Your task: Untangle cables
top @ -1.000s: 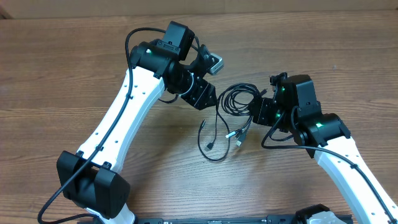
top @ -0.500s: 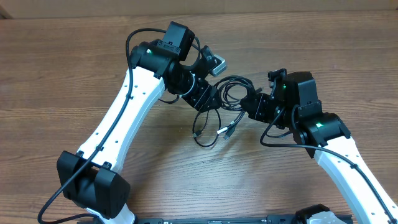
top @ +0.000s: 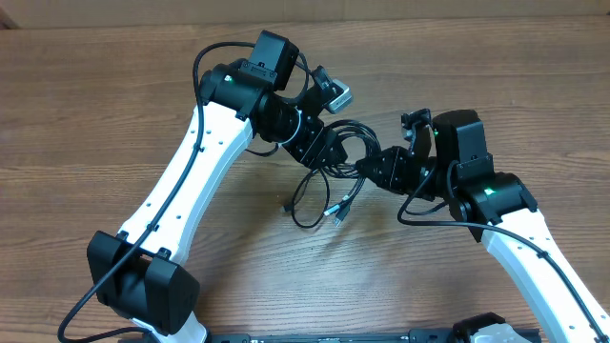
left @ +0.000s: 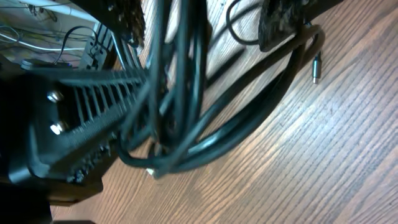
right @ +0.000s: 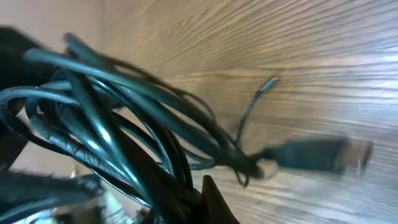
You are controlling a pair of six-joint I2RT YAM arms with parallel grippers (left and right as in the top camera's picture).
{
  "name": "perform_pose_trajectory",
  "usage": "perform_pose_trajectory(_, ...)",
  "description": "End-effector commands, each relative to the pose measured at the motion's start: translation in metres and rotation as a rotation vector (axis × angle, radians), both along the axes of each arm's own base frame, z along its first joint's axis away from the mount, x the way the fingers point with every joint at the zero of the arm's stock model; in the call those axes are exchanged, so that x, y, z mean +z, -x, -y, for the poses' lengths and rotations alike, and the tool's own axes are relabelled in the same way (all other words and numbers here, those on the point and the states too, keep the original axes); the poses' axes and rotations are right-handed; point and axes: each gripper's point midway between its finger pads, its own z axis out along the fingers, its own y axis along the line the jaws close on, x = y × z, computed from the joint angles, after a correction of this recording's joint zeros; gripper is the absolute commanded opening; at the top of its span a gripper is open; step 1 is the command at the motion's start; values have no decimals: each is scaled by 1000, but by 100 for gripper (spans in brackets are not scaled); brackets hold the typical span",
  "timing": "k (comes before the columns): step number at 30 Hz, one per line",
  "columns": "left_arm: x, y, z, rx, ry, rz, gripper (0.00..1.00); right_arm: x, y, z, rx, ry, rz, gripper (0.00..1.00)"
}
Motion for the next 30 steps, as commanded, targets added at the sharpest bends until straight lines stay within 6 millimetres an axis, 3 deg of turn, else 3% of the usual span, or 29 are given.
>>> perform_pose_trajectory(1, 22, -2, 1, -16, 47, 62, 59, 19, 14, -18, 111, -125, -4, 4)
perform_pose_trajectory(9, 21, -2, 0, -15, 43, 61, 55, 26, 22, -24, 167, -173, -8, 4)
perform_pose_trajectory(18, 4, -11, -20, 51, -105, 82, 10, 21, 16, -20, 137, -136, 7, 4)
perform_pose_trajectory(19, 3, -11, -22, 56, -116, 83, 4, 19, 14, -18, 123, -121, 7, 8)
perform_pose_trajectory(22, 1, -12, -26, 64, -138, 87, 4, 3, 6, -4, 36, -24, -7, 31)
perform_pose_trajectory(24, -1, -14, -29, 71, -158, 92, 4, -13, 3, 11, -38, 70, -35, 58)
perform_pose_trajectory(26, -5, -16, -35, 87, -199, 101, 4, -30, 3, 32, -120, 188, -72, 76)
perform_pose_trajectory(28, -10, -20, -45, 123, -257, 108, 4, -44, 5, 52, -187, 297, -103, 86)
perform_pose_trajectory(30, -13, -23, -54, 152, -310, 116, 4, -55, 8, 72, -246, 403, -125, 88)
